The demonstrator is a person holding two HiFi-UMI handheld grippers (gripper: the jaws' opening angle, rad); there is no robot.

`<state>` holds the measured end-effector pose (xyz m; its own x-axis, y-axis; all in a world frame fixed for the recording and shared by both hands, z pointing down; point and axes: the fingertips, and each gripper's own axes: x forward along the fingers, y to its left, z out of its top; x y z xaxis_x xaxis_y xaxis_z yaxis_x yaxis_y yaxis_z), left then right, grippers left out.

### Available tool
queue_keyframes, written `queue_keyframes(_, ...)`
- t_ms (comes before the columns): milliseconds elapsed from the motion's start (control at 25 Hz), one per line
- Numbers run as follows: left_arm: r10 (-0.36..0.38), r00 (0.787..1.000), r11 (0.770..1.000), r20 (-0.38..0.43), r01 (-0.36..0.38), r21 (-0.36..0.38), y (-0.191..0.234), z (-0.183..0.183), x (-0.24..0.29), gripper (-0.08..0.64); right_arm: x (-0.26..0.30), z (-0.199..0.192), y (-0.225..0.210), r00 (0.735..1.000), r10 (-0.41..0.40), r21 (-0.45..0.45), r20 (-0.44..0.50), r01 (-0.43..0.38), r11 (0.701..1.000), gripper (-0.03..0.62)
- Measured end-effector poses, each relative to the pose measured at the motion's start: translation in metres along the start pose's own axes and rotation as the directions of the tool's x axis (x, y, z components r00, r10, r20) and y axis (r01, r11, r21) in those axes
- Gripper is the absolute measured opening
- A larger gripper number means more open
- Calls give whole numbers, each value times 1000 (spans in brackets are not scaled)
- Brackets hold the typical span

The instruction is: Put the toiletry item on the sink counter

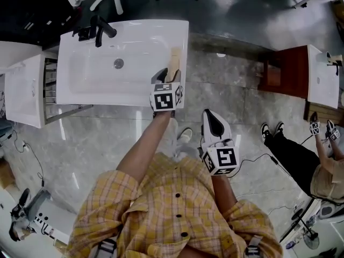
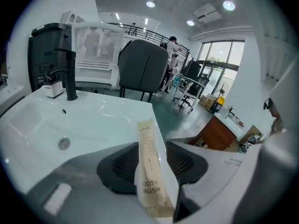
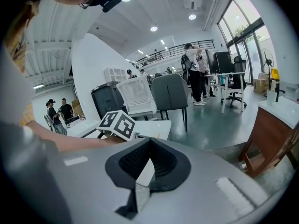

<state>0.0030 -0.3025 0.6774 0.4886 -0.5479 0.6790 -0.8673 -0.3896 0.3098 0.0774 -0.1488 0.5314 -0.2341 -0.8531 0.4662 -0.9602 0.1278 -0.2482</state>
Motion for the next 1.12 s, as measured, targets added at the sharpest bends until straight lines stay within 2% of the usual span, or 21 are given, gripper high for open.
queue_keyframes(320, 8, 999, 1000, 51, -8, 0, -9, 18, -34, 179, -7, 21, 5, 999, 22, -21, 46, -21, 1000, 0)
queue_keyframes(600, 21, 990, 1000, 140, -21, -2, -20, 35, -86, 150, -24, 42, 13, 993, 57, -24, 100, -55, 998, 0)
queue_keyframes(960, -5, 962, 1000, 272, -4, 31, -39, 50, -161, 85, -42, 70, 34, 976, 134, -45, 170, -128, 991, 0)
queue_keyframes(1120, -1, 939, 999, 344, -18, 51, -46, 55, -193, 22, -53, 76, 41, 969, 149, -73, 198, -137, 988, 0)
